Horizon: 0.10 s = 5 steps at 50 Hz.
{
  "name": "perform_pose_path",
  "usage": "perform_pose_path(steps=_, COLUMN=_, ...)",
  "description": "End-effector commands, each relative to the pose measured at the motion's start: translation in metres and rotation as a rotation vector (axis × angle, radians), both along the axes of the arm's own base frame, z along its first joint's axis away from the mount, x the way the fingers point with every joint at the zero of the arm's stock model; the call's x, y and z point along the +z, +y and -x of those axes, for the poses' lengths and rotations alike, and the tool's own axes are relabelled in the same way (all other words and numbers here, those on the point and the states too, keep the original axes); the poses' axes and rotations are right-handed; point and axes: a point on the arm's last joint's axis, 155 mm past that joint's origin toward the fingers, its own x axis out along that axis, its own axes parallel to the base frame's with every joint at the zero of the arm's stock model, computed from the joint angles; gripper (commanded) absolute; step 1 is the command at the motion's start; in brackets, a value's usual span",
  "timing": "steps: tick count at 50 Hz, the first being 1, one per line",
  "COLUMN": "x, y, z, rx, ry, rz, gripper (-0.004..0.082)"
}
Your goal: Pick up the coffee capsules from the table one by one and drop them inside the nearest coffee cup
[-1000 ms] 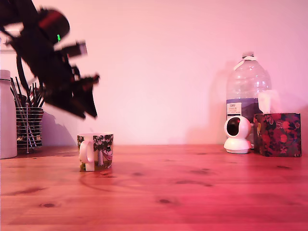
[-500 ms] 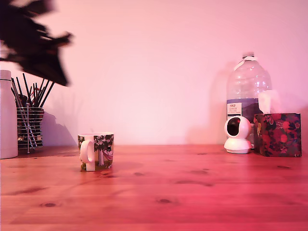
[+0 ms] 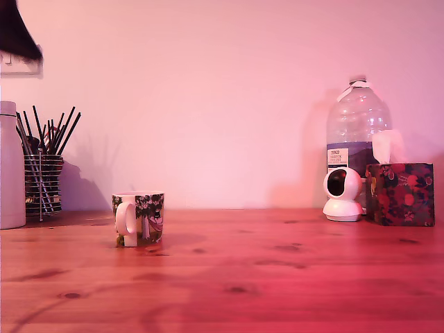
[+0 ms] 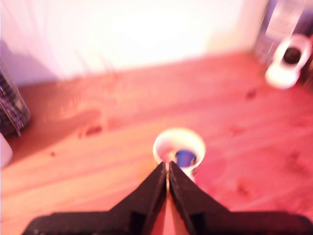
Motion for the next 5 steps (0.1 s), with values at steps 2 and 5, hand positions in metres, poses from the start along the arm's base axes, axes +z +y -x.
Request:
perform_pose_path(steps=2, x=-0.0096, y=0.0030, z=0.0040, rx=0.011, ry=0.019, rz=-0.002, gripper=-0.0017)
perform_pose_path(steps=5, x=-0.0055, y=0.0034, z=0.0058, rx=0.014, ry=0.009, rz=0.006, gripper=-0.0017)
